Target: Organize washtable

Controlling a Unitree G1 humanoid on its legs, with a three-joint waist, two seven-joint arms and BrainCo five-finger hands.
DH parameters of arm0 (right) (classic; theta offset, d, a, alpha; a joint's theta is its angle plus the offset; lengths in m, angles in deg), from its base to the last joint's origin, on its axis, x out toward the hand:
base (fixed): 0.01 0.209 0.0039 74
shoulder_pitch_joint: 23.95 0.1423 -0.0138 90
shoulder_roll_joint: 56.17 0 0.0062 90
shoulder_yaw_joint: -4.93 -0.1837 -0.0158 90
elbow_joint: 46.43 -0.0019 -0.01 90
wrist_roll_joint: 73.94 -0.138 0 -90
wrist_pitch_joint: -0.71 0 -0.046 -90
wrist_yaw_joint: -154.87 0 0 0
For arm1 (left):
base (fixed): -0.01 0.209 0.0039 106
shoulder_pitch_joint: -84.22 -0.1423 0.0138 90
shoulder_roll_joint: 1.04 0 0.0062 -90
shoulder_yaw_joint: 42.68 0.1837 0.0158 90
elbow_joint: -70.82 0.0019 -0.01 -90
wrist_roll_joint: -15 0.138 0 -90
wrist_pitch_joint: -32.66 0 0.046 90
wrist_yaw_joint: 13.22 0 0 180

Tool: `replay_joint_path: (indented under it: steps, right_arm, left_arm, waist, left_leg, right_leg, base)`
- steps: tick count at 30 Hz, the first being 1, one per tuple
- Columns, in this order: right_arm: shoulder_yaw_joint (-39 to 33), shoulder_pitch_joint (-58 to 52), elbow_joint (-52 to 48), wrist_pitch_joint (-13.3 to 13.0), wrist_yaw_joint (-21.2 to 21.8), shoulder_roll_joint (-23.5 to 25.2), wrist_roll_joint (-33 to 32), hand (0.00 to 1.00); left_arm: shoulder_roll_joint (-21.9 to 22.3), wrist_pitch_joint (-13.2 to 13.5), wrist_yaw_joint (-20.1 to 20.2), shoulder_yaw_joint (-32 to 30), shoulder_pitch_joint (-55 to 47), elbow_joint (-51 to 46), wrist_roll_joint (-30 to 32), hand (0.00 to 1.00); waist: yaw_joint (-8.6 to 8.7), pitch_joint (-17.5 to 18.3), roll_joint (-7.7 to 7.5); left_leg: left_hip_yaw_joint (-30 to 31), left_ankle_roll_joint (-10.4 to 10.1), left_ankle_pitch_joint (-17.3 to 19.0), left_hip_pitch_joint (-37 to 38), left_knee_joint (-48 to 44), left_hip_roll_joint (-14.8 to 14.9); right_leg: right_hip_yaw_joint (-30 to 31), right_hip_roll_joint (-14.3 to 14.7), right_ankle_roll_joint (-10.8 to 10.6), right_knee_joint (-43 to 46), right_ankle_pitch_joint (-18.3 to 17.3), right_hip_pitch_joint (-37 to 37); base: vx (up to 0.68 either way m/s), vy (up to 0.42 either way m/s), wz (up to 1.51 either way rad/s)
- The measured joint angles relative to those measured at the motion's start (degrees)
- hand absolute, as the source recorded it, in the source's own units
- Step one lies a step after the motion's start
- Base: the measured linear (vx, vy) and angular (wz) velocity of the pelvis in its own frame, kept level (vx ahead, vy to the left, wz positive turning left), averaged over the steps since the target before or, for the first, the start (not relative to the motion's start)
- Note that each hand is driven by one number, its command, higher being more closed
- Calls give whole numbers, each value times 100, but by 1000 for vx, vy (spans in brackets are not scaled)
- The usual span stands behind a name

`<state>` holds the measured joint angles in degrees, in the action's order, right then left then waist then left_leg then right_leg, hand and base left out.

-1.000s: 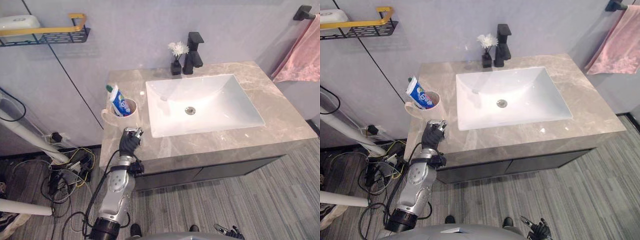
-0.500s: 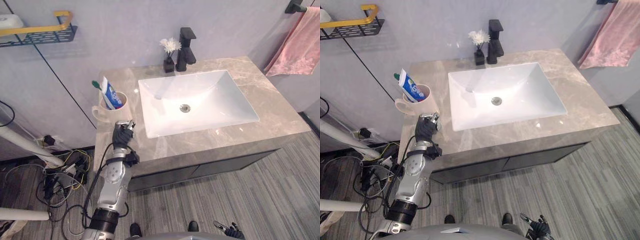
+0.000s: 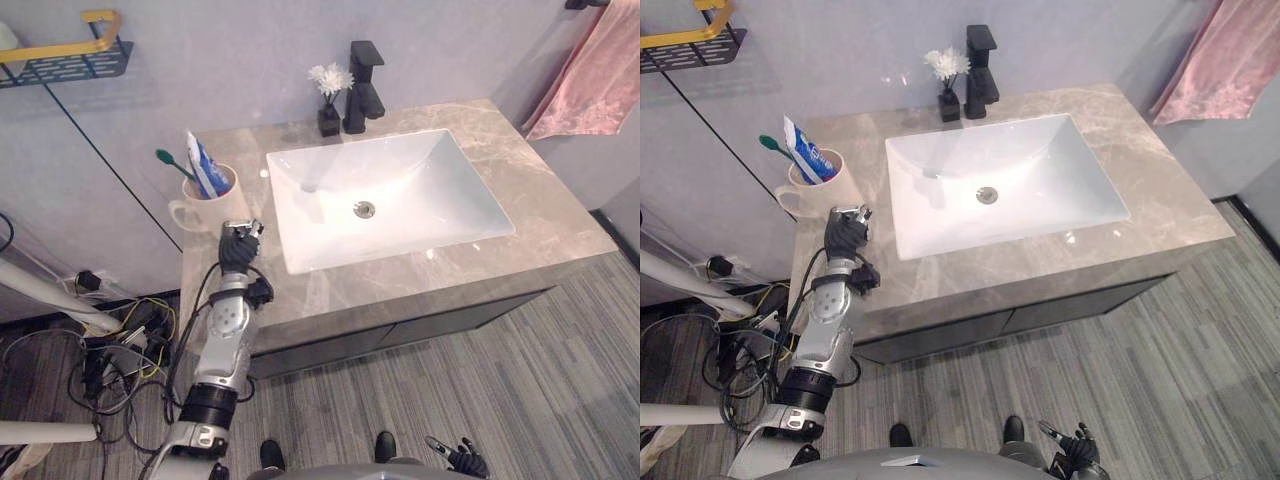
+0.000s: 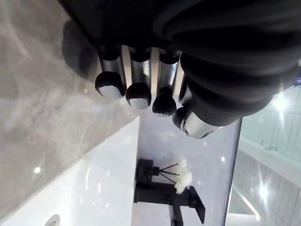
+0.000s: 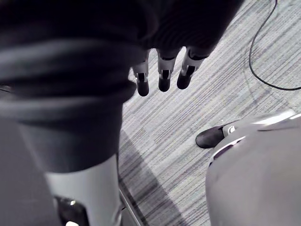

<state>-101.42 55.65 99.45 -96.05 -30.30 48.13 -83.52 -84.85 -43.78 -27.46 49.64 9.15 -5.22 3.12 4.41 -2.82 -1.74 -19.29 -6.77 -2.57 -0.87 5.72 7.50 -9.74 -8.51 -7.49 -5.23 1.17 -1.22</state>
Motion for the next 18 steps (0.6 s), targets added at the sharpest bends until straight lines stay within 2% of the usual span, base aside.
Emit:
replay_joint_path:
  steps: [8,14,18]
  right_arm:
    - [0,-61,-191,1,82,30,3,0]
    - [-3,-60,-200,-2,139,45,2,0]
    - [-4,-61,-198,-5,150,45,2,0]
  left_arm:
    - [-258,-120,-17,-47,351,190,233,100]
    - [-277,-161,17,27,459,164,378,100]
    - [-266,-155,136,232,301,-259,377,100]
  waist:
    - [7,-54,-25]
    - [10,-88,-47]
    - [7,-88,-45]
  left_leg:
    - [-98,-2,8,-49,-27,0]
    - [-135,-2,8,-77,-30,-5]
    - [-118,-2,7,-76,-30,-9]
  right_leg:
    - [112,1,-2,1,29,-106]
    - [137,-5,-8,2,46,-160]
    - [133,-9,-8,3,46,-156]
  base:
    - [11,0,-6]
    - [1,2,-3]
    - [0,0,0]
